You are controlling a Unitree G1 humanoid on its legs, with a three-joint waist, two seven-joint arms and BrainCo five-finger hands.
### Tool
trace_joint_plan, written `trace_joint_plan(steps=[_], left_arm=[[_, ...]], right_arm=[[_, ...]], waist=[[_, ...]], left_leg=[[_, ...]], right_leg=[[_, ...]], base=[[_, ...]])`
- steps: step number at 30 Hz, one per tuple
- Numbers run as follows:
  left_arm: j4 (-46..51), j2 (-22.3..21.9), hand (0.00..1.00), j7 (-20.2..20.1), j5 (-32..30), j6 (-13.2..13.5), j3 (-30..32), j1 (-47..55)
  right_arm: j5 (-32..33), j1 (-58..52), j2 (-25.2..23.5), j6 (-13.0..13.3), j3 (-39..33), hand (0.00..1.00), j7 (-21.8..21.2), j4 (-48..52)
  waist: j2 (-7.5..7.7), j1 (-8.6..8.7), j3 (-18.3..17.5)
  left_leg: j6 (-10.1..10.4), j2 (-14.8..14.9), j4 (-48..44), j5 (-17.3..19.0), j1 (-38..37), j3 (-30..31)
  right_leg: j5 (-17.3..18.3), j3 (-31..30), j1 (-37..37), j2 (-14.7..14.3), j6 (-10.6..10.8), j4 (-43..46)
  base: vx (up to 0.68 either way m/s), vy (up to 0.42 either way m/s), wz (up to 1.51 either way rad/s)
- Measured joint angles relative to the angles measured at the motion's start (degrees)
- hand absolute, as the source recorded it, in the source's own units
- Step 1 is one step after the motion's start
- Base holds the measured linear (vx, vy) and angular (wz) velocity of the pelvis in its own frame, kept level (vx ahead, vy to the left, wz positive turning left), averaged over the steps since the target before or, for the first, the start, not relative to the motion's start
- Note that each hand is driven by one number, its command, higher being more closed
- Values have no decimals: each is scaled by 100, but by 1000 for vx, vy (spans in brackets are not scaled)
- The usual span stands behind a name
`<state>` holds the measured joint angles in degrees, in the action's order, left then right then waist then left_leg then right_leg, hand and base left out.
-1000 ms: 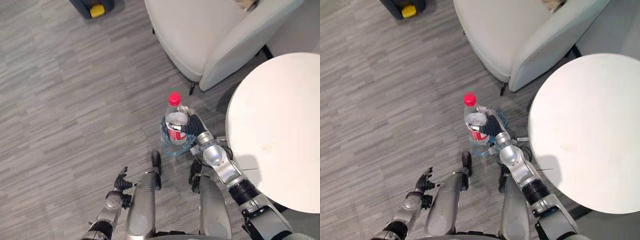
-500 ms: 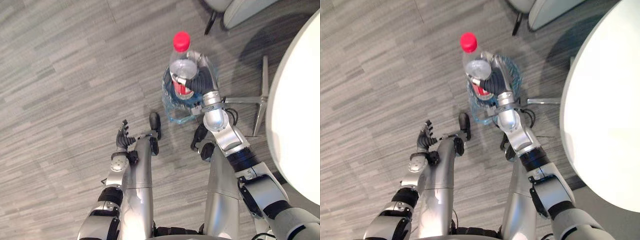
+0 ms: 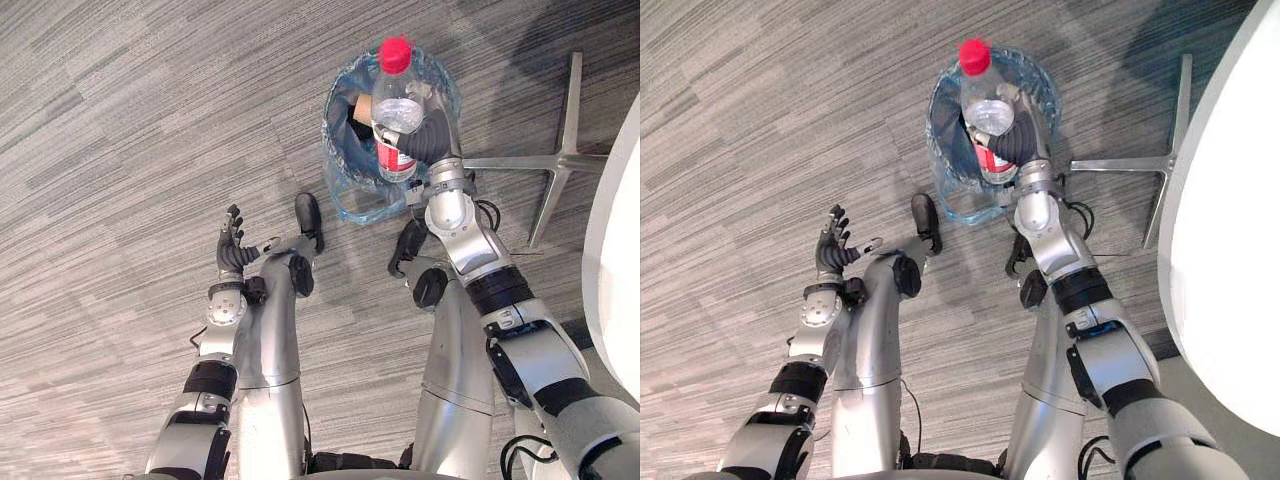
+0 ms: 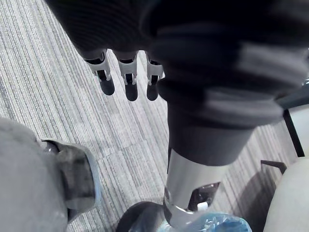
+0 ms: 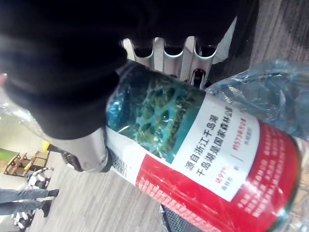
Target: Gather rubbish on tea table into small bin, then transfer packed bag to large trash can.
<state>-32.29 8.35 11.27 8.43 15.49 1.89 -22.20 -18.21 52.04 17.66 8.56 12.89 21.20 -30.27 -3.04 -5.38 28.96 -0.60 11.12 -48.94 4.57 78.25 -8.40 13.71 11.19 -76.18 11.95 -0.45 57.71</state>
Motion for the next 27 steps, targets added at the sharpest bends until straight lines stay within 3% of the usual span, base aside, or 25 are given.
trace_joint_plan(steps=[1,15,27], left_arm=[[10,-2,0,0,0,0,-8,0],[25,-43,0,-2,1,12,-143,2],[-17,-150,0,14,-19,-2,-146,2]], right_arm=[[25,43,27,-2,0,0,0,-50],[61,240,72,2,-1,0,10,-323],[-781,-456,-41,10,144,0,-8,90]], waist=[[0,-5,0],[21,13,-26],[35,136,-34]], left_leg=[[-1,-1,15,-1,0,-1],[99,-16,448,-232,-210,26],[127,58,603,-311,-353,44]], right_leg=[[5,3,-3,0,-6,-4],[-37,133,151,-25,-90,-249],[-113,192,304,-144,-210,-428]], base=[[-18,23,3],[-26,1,2],[-37,-12,-2]])
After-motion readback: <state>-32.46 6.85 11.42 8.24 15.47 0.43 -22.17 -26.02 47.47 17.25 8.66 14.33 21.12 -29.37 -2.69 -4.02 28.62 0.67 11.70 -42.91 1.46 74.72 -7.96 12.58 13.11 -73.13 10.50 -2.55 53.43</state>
